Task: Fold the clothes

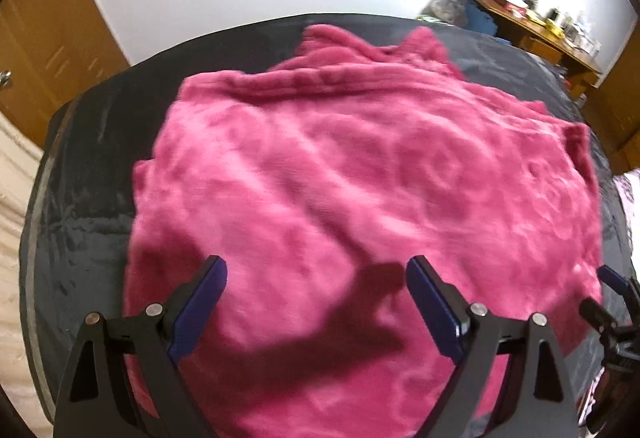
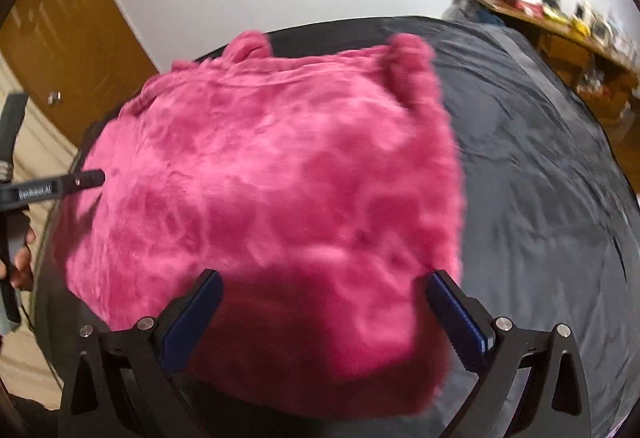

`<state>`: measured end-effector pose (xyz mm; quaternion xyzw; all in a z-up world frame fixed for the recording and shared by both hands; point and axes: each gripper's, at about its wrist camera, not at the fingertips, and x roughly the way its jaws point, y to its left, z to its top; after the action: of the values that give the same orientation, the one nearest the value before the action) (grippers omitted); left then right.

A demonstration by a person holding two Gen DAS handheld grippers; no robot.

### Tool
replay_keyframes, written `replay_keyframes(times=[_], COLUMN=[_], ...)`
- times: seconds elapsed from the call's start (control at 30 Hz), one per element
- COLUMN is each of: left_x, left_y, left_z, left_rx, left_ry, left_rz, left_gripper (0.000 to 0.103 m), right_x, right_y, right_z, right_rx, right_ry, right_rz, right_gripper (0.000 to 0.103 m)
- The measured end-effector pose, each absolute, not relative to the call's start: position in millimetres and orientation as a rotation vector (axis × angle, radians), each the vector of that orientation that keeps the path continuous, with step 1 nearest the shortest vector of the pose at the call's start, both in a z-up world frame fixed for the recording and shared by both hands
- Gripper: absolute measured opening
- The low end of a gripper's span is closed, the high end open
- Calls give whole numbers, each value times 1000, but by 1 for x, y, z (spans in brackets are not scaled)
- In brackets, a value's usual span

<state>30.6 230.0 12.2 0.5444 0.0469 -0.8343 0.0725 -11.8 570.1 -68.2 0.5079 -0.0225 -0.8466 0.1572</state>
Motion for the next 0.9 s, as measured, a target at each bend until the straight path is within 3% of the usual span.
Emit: replay_keyframes(times=[0.3, 0.57, 0.9], left_x=[21, 18, 16], left_y=[261, 270, 271], left_z=[-20, -39, -44], left_rx=[1718, 1698, 1660], left_ry=[95, -30, 12], left_rz=[-2498, -2491, -2470], left_gripper=[93, 99, 102], right_x=[-5, -21, -68], right_y=[611, 598, 591], right_z=[-92, -96, -106], right_rx=[1567, 1529, 1510], right_ry=[-394, -347, -341], right_rz=[-2387, -2373, -2338], right_gripper=[103, 103, 103])
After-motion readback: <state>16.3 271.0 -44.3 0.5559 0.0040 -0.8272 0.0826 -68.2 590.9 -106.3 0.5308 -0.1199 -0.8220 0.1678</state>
